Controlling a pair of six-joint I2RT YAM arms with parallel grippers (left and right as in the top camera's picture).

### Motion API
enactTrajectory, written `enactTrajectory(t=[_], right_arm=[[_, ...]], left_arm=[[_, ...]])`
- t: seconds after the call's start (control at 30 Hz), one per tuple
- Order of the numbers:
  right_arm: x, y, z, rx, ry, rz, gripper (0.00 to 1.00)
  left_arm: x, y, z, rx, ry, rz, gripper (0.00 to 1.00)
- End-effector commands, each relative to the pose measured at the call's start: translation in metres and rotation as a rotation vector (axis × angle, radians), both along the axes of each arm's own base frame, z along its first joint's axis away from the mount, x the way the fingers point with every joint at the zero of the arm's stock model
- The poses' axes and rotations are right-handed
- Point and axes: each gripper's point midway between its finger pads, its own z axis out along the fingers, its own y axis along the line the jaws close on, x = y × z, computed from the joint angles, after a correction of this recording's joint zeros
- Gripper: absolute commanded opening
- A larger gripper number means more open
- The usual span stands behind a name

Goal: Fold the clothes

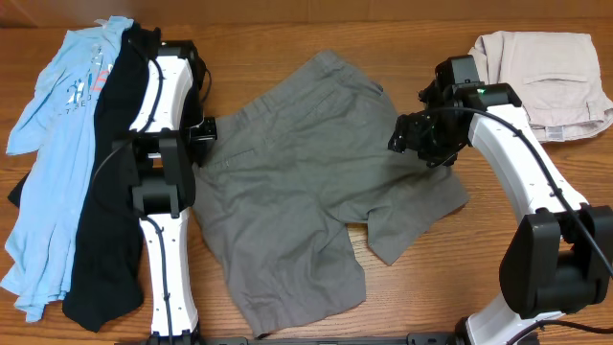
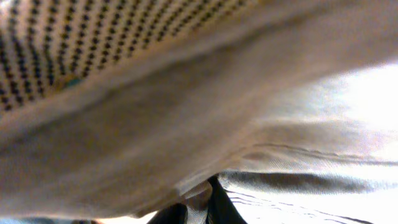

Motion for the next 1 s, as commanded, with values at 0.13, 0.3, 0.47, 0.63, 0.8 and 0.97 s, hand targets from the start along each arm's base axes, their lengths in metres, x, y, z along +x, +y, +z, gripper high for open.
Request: enactTrajectory(t=[0.13, 0.3, 0.47, 0.63, 0.8, 0.97], right_arm=[[-0.001, -0.001, -0.001, 0.002, 0.005, -0.007, 0.75], [-0.005, -0.001, -0.003, 0.000, 0.021, -0.005, 0.75], [-0.007, -0.001, -0.003, -0.002, 0.028, -0.001, 0.79], [-0.010, -0.001, -0.004, -0.003, 0.040, 0.000, 0.81], [-0.026, 0.016, -0.005, -0.012, 0.087, 0.053, 0.78], [-0.045, 0.034, -0.024, -0.177, 0.106, 0.075, 0.83]], left_arm=[[-0.042, 0.006, 0.070, 0.069, -0.030, -0.047, 0.14], [-0.080, 0.023, 0.110, 0.176, -0.064, -0.025, 0.14], [-0.109, 0.041, 0.124, 0.287, -0.112, 0.009, 0.69], [-0.110, 0.040, 0.119, 0.279, -0.167, 0.017, 1.00], [-0.091, 0.025, 0.128, 0.193, -0.251, 0.058, 1.00], [-0.056, 0.000, 0.175, 0.035, -0.469, 0.021, 1.00]])
